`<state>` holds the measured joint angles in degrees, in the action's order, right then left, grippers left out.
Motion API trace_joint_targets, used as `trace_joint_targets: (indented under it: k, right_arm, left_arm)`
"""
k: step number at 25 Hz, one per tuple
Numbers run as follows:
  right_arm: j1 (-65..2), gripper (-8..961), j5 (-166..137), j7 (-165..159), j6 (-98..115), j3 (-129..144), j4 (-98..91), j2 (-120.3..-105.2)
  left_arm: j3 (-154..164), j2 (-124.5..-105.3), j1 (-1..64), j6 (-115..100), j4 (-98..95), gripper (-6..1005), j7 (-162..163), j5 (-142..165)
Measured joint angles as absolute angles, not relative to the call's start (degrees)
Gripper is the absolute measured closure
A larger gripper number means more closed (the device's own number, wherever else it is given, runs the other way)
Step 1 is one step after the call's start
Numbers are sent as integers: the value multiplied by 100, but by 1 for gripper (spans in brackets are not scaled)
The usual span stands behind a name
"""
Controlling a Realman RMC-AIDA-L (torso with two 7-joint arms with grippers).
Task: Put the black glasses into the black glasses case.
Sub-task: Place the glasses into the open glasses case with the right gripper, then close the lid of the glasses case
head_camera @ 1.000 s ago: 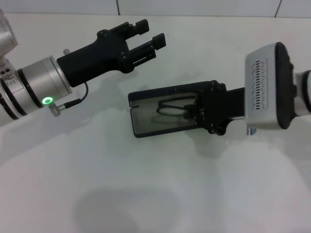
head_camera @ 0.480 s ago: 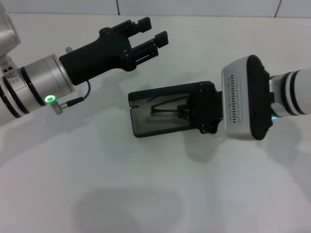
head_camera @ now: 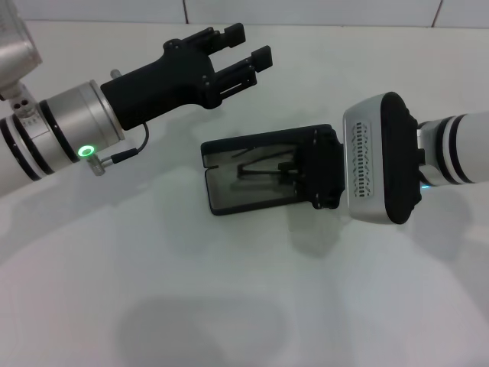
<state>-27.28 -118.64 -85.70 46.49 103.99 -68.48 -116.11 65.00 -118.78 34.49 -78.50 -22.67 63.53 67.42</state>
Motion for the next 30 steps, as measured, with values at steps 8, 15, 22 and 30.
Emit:
trace_joint_targets:
  k: [8, 15, 22, 30]
  right_arm:
    - [-2600, 765, -11826, -8570, 4735, 10446, -7037, -11619]
    - [-2301, 760, -11681, -8573, 5073, 10275, -7547, -11585]
    - [-2069, 753, -10530, -8303, 7050, 8709, -7615, -11568]
    - [-2132, 746, -9596, -7636, 9169, 5484, -5528, -11540]
  left_arm:
    - [6504, -11883, 3448, -7796, -2268, 356, 6349, 6741]
    - [6502, -11856, 3403, -7785, -2262, 355, 6341, 6741]
    - [6504, -11813, 3455, -7652, -2252, 355, 6404, 6811]
    - [6504, -11893, 3970, -6721, -2270, 356, 7045, 7715]
